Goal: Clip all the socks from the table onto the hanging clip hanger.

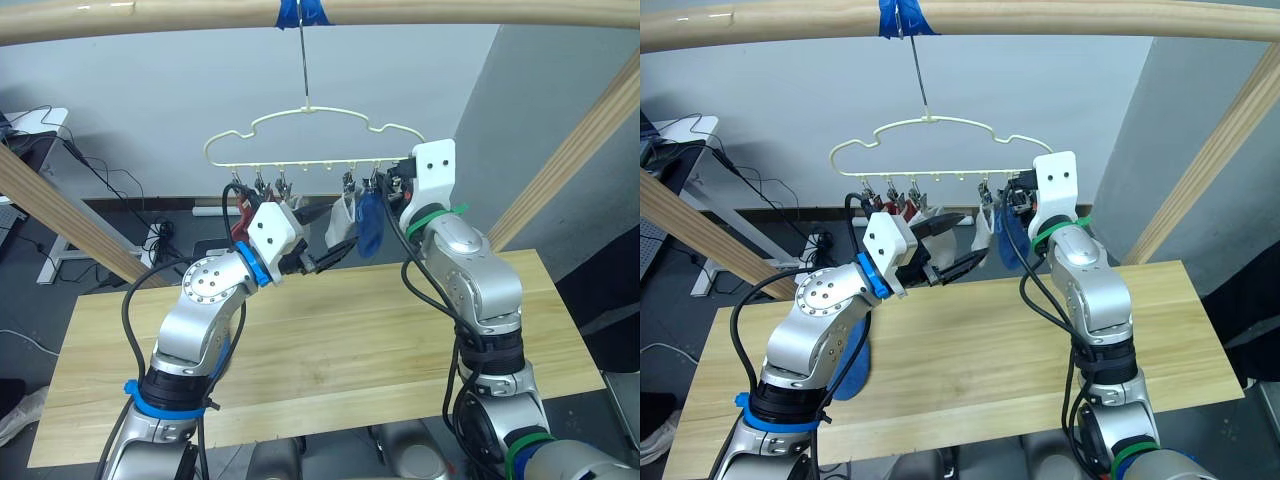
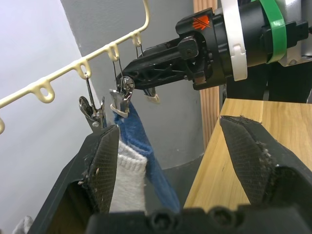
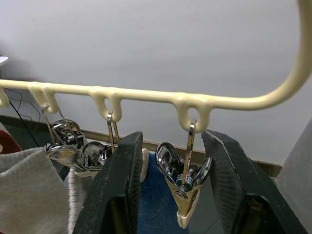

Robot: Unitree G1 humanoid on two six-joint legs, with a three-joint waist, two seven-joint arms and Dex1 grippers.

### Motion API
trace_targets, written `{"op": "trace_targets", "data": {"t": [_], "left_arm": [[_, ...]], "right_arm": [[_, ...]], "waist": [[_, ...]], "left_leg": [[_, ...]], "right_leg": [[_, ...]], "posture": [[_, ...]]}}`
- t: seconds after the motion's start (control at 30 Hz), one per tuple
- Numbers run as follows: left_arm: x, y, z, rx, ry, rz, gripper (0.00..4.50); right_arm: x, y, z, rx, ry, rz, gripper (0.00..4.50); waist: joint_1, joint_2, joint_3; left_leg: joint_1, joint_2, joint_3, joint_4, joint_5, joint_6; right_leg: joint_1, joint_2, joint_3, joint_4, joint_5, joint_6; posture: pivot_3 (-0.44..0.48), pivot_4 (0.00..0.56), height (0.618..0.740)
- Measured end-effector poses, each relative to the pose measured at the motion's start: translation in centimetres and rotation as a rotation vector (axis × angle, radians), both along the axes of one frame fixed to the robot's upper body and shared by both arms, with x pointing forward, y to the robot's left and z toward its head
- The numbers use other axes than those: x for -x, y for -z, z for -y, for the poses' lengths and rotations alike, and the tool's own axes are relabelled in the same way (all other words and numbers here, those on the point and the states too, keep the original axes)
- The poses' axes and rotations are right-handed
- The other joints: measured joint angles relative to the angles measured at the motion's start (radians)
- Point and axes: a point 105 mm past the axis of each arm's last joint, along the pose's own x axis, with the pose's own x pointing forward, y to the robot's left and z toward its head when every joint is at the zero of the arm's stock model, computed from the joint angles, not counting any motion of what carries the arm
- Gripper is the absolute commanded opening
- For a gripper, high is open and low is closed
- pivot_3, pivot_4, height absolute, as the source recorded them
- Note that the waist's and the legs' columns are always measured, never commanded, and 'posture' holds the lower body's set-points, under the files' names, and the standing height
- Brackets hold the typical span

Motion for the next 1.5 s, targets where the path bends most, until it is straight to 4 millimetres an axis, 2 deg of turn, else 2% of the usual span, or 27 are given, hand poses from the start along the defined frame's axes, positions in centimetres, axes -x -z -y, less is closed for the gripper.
{"op": "trace_targets", "data": {"t": [0.4,0.83,1.5], "left_arm": [[0.0,0.0,0.0,0.001,0.000,-0.001,3.64],[0.0,0.1,0.1,0.000,0.002,-0.003,3.64],[0.1,0.2,0.3,-0.004,0.010,-0.006,3.64]], "right_arm": [[0.5,0.4,0.5,-0.018,0.109,-0.018,1.98],[1.3,0.6,0.6,-0.131,0.194,-0.076,1.98],[1.4,0.7,0.6,-0.137,0.202,-0.085,1.98]], "waist": [[0.000,0.000,0.000],[0.000,0.000,0.000],[-0.003,0.000,-0.001]], "left_leg": [[0.000,0.000,0.000,0.000,0.000,0.000],[0.000,0.000,0.000,0.000,0.000,0.000],[0.000,0.000,0.000,0.000,0.000,0.000]], "right_leg": [[0.000,0.000,0.000,0.000,0.000,0.000],[0.000,0.000,0.000,0.000,0.000,0.000],[0.000,0.000,0.000,0.000,0.000,0.000]], "posture": [[-0.200,0.188,0.740],[-0.203,0.189,0.740],[-0.202,0.180,0.740]]}}
